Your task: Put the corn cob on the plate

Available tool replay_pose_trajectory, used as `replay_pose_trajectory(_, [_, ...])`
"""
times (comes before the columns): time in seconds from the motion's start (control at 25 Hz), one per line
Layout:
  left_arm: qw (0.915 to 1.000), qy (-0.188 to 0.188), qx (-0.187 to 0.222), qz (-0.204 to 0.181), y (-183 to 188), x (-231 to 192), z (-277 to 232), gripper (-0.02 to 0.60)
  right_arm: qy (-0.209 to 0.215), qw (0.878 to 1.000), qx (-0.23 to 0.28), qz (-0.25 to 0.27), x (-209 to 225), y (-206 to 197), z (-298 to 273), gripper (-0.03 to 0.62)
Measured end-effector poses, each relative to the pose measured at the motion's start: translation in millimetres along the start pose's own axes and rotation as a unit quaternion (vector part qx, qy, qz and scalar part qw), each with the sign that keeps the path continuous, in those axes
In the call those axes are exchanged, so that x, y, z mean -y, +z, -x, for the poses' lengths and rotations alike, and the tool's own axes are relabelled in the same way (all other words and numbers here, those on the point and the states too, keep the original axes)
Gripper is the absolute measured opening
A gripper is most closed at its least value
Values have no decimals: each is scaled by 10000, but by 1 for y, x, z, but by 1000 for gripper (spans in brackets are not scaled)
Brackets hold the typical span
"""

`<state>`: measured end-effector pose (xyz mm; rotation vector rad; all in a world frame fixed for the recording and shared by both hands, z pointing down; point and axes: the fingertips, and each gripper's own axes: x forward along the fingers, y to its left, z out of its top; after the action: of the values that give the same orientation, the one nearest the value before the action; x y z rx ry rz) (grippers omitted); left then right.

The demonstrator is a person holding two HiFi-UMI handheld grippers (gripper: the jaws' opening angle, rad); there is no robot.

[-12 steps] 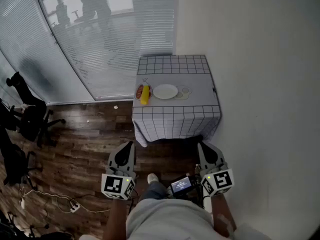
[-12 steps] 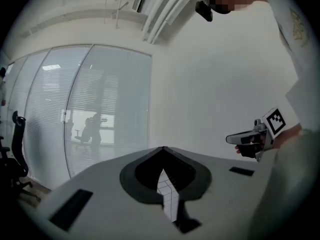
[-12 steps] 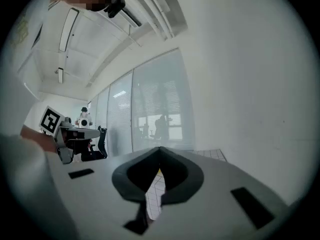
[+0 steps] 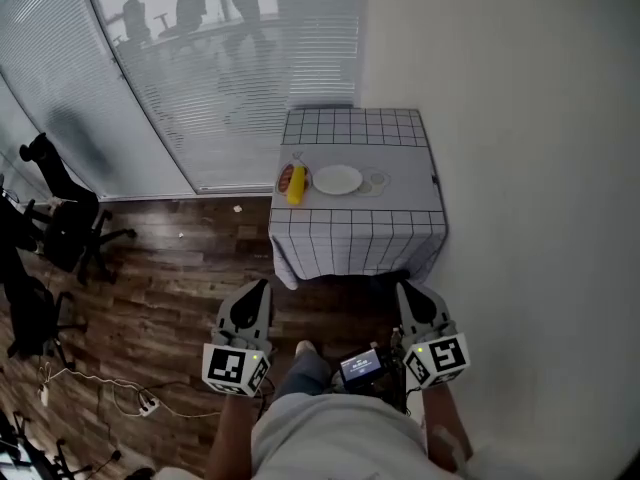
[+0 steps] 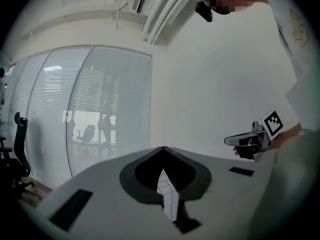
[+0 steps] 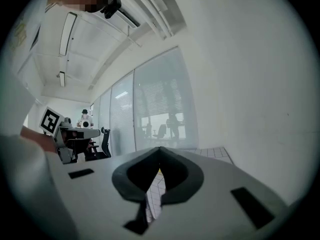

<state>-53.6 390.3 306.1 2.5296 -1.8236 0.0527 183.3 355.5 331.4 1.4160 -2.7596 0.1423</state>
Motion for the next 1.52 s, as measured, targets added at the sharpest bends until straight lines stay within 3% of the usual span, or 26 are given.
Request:
replay_pose_trajectory(0.16, [9989,-198,231,343,6,3,-1,8,21,9998,83,-187,9,0,0,6])
replay_pose_trajectory(0.44, [9997,27,127,188,0,-5,-33,8,77,9967,322,-739,28,13,-11,6])
replay_pose_trajectory(0.72, [9998,133,-50,158,-7,-15,-75,8,0,9981,69,-618,51,6,-45,6])
replay_pose_trajectory(0.88, [9995,40,111,306,-7,-31,-106,8,33,9975,75,-707,68,5,-75,6])
replay_pose_trajectory(1.24, [9999,30,-22,114,-12,-76,-198,8,209,9987,-60,-450,98,14,-167,6])
replay_pose_trajectory(1.52, [9985,-31,-523,133,-39,-125,-263,8,321,9988,-315,-204,110,11,-245,6])
